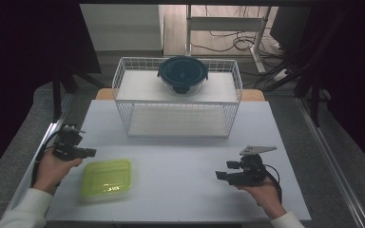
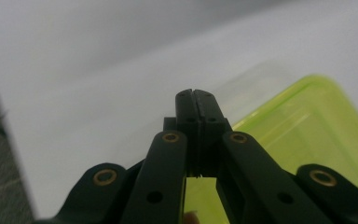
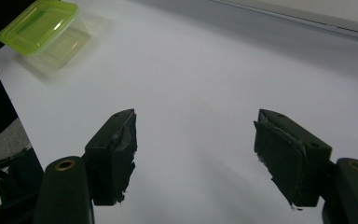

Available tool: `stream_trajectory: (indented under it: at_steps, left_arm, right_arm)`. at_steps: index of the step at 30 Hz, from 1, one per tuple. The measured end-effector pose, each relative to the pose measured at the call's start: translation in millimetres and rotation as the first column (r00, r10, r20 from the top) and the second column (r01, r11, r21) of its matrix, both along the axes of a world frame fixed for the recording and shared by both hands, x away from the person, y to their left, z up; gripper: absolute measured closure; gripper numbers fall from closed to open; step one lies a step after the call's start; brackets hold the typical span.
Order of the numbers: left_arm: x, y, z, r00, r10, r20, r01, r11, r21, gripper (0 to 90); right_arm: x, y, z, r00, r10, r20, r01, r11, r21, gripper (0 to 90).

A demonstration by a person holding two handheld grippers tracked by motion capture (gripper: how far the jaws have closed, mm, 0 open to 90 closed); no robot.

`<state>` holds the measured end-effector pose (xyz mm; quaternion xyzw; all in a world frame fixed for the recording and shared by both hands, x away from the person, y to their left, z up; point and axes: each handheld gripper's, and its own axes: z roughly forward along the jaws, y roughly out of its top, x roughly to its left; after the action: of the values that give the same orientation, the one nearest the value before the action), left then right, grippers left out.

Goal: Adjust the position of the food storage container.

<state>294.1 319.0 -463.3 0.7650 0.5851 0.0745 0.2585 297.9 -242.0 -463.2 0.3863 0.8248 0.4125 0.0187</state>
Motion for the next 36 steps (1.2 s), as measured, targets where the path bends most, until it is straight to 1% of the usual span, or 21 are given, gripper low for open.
stream_trajectory:
  at_steps: [2, 5, 8, 12, 14, 16, 18, 20, 22, 26, 27, 30, 32, 36]
  left_arm:
    - [-12.2, 9.5, -3.0, 0.9995, 0.033, -0.001, -0.033, 0.9994, -0.01, 90.0]
    - [-30.9, 16.2, -6.3, 0.9979, 0.064, 0.007, -0.064, 0.9975, -0.028, 89.9]
    - [-43.2, 17.9, -11.4, 0.9968, 0.08, 0.006, -0.08, 0.9967, -0.014, 90.0]
    - [-53.1, 20.8, -23.8, 0.9956, 0.091, -0.025, -0.09, 0.9959, 0.008, 90.0]
    - [-56.9, 20.1, -32.1, 0.9947, 0.087, -0.055, -0.086, 0.9962, 0.017, 90.0]
    - [-59.7, 18.2, -37.4, 0.9942, 0.078, -0.074, -0.077, 0.9969, 0.013, 90.0]
    - [-62.4, 14.9, -41.1, 0.994, 0.066, -0.087, -0.066, 0.9978, 0.0, 90.0]
    - [-63.4, 11.1, -43.4, 0.9941, 0.053, -0.095, -0.054, 0.9985, -0.008, 90.0]
    - [-63.0, 8.5, -43.9, 0.9939, 0.048, -0.099, -0.049, 0.9988, -0.007, 90.0]
    - [-59.5, 2.0, -42.9, 0.9941, 0.029, -0.104, -0.033, 0.9987, -0.038, 90.0]
    - [-58.1, -0.3, -42.5, 0.9943, 0.022, -0.104, -0.026, 0.9988, -0.041, 90.0]
    - [-52.7, -9.7, -42.1, 0.9944, 0.001, -0.106, -0.006, 0.999, -0.044, 90.0]
    - [-48.5, -17.6, -42.9, 0.9941, -0.013, -0.108, 0.007, 0.9985, -0.054, 90.0]
    - [-38.0, -35.2, -44.8, 0.9921, -0.051, -0.114, 0.044, 0.9969, -0.066, 90.0]
  right_arm:
    - [-0.1, -0.5, 0.1, 1.0, -0.003, 0.002, 0.003, 1.0, 0.001, 29.7]
    - [-0.1, -0.2, 0.2, 1.0, -0.003, 0.001, 0.003, 1.0, 0.002, 29.7]
    - [0.2, 1.4, -0.2, 1.0, -0.002, 0.001, 0.002, 1.0, -0.003, 29.7]
    - [-0.3, 4.2, 0.3, 1.0, 0.004, 0.007, -0.004, 1.0, -0.007, 29.7]
    - [-0.4, 4.8, 0.4, 0.9999, 0.007, 0.01, -0.006, 0.9999, -0.008, 29.7]
    - [-0.5, 4.5, 0.5, 1.0, 0.004, 0.007, -0.004, 1.0, -0.008, 29.7]
    - [-0.5, 3.9, 0.6, 1.0, 0.002, 0.008, -0.002, 1.0, -0.007, 29.7]
    - [-0.8, 3.2, 0.9, 1.0, -0.001, 0.006, 0.001, 1.0, -0.005, 29.7]
    - [-1.3, 3.2, 1.2, 1.0, -0.001, 0.006, 0.001, 1.0, -0.006, 29.7]
    - [-2.0, 3.2, 1.9, 1.0, 0.0, 0.008, 0.0, 1.0, -0.004, 29.7]
    - [-2.0, 3.1, 2.1, 1.0, -0.001, 0.007, 0.001, 1.0, -0.003, 29.7]
    - [-1.6, 2.8, 2.0, 1.0, -0.001, 0.008, 0.001, 1.0, -0.003, 29.7]
    - [-1.7, 3.0, 2.0, 1.0, 0.0, 0.007, 0.0, 1.0, -0.003, 29.7]
    - [-1.8, 2.6, 2.5, 1.0, 0.002, 0.008, -0.002, 1.0, -0.001, 29.7]
